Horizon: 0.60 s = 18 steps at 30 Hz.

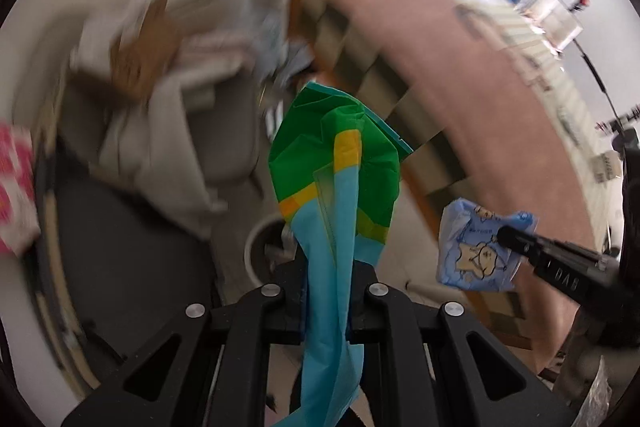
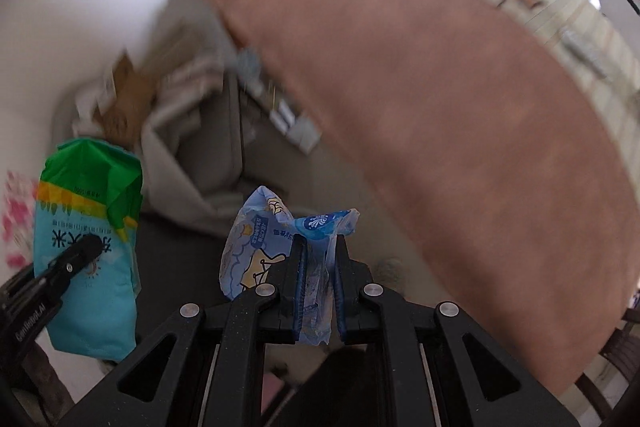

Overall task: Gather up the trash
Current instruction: 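Carry rice bag and blue snack bag to the white bin and release both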

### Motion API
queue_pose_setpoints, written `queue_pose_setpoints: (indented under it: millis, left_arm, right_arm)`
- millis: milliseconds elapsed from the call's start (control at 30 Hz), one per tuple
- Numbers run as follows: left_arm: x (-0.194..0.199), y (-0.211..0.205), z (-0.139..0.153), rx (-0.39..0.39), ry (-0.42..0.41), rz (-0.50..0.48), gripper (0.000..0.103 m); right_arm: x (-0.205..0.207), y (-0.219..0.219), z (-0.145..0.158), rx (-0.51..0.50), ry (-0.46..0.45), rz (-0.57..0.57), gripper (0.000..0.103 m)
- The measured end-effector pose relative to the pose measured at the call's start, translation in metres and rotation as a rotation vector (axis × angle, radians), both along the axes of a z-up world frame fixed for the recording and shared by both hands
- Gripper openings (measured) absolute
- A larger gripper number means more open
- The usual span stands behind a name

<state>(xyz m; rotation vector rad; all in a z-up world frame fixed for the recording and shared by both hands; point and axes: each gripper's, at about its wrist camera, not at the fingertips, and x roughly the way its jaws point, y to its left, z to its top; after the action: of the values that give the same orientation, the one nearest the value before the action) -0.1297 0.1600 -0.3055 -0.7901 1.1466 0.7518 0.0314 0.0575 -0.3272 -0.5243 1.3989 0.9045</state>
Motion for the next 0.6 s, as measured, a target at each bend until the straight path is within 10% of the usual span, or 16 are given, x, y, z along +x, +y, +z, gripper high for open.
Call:
queue_pose_setpoints:
  millis: [600]
  left_arm:
    - [-0.049,0.041,-0.376,-0.444,0.006,0.304,0.029]
  right_arm:
    - [-0.044,0.043,-0.366,-0.243,0.177,0.081,0.013]
